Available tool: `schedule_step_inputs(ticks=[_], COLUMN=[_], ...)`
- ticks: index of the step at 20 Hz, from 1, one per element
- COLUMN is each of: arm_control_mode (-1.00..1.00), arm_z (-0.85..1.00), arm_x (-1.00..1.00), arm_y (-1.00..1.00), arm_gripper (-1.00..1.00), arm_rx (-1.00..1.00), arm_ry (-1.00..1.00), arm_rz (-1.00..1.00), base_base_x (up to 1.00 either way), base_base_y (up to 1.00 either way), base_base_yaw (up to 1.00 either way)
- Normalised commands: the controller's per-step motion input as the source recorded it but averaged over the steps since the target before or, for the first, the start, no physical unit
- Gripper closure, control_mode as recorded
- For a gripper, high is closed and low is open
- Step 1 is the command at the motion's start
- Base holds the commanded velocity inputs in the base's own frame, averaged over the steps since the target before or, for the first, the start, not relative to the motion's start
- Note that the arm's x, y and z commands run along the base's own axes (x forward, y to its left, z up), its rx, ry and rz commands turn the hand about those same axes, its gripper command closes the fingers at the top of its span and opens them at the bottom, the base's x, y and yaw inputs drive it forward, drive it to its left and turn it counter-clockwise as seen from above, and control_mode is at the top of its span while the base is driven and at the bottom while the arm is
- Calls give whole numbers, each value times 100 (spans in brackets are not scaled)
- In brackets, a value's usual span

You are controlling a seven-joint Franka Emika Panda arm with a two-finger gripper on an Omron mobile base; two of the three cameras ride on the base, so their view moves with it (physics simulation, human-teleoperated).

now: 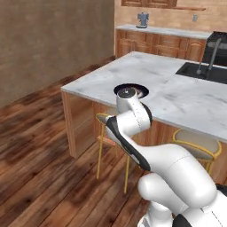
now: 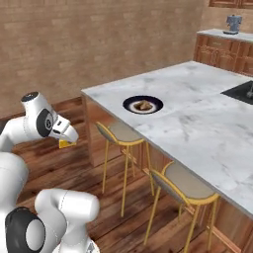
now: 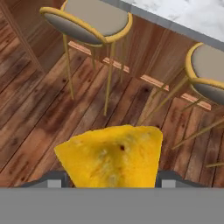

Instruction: Take the cheese, chicken drumstick, and lemon from the fridge and place them on the plate on the dining counter to create an appetizer plate.

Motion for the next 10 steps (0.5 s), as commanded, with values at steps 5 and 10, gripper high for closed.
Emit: schedule_step_inputs(ticks=[5,10], arm_control_mode=[100,100], arm_z=[0,0], arm_x=[0,0], arm_y=[0,0], arm_gripper=[100,100], arm_rx=[0,0], arm_ry=[0,0], arm_rz=[0,0], base_base_x=[97,100], base_base_y=[64,48], base_base_yaw=[-45,-51])
